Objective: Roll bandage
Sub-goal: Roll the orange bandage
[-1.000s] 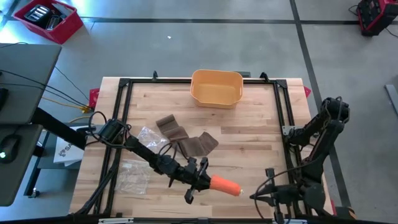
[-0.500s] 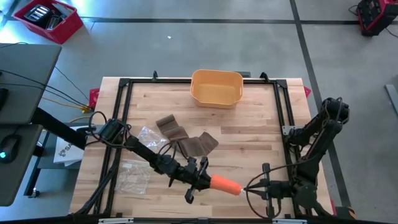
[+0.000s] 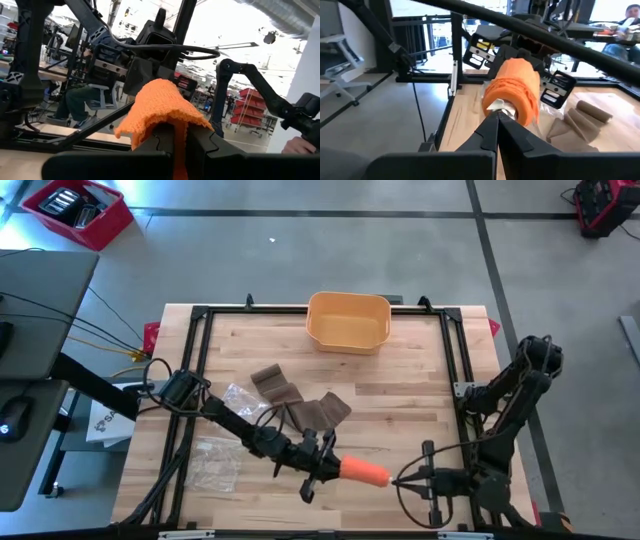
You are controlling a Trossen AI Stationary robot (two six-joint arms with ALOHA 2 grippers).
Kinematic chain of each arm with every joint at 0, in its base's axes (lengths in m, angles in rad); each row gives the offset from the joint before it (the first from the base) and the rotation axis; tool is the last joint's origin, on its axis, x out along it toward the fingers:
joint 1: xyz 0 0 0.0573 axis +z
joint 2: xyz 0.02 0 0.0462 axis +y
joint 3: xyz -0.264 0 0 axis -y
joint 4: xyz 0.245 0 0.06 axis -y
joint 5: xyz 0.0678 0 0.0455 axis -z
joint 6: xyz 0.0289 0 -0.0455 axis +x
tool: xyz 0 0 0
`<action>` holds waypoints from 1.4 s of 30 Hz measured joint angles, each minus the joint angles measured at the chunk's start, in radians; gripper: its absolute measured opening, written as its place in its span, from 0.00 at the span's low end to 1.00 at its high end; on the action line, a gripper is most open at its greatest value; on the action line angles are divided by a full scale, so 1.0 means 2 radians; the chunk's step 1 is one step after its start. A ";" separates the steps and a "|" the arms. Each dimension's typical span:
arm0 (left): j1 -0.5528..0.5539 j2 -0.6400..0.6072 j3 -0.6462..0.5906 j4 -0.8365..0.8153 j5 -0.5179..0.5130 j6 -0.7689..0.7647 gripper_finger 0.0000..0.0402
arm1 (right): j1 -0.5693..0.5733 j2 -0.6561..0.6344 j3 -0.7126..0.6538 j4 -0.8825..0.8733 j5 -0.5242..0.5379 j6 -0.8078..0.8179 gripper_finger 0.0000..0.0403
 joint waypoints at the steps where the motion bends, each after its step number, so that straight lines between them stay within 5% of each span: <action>1: 0.000 0.000 0.000 0.000 0.000 0.000 0.03 | -0.006 0.000 0.000 0.000 -0.011 0.000 0.00; 33: -0.002 -0.001 0.000 -0.002 0.023 -0.022 0.11 | -0.025 0.000 0.000 0.008 -0.045 0.000 0.00; 42: -0.001 0.000 0.000 -0.002 0.020 -0.011 0.03 | -0.015 0.000 0.000 0.015 -0.047 -0.034 0.00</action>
